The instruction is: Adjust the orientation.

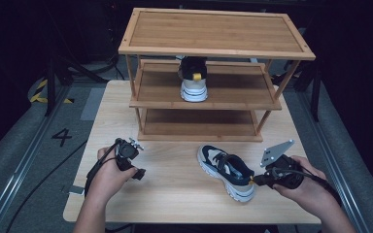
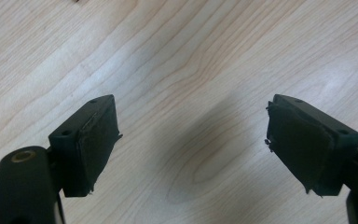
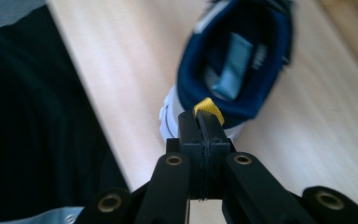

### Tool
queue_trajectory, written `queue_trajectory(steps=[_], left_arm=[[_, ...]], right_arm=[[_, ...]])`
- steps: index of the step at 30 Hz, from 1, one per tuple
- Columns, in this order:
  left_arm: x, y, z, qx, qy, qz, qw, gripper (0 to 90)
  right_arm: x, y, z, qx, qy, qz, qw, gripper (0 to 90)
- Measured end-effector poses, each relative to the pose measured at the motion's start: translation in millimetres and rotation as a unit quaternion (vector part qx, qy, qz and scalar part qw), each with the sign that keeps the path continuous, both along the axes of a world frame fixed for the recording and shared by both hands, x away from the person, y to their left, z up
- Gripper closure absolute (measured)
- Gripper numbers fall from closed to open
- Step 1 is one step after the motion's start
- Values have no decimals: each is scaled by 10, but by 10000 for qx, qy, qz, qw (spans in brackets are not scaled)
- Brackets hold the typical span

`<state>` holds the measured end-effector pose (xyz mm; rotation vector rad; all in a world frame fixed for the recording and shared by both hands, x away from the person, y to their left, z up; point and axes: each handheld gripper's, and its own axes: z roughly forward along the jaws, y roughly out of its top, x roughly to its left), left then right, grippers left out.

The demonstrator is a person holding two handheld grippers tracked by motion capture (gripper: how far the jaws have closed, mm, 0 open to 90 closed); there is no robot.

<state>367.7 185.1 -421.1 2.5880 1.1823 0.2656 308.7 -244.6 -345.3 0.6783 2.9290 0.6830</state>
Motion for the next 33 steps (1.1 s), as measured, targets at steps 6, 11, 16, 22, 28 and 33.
queue_trajectory(steps=[6, 11, 16, 22, 28, 33], left_arm=[[-17, 11, 5, -3, -6, 17, 10000, 171], [-60, 65, 5, -31, -9, 105, 9999, 171], [-123, 94, 2, -19, -15, 150, 9999, 170], [-188, 160, -9, -52, 18, 277, 9996, 170], [-211, 187, -26, -57, 57, 302, 9995, 170], [-195, 180, -24, -17, 3, 228, 9997, 170]], right_arm=[[-72, 130, -34, 24, 206, 424, 9989, 866], [-19, 69, 82, 548, -210, 275, 9979, 670], [230, 145, -10, 557, -693, -413, 9952, 625], [446, 363, -292, 12, -548, -644, 9964, 701], [473, 355, -260, -71, -637, -769, 9950, 757], [478, 367, -276, -135, -688, -829, 9941, 747]])
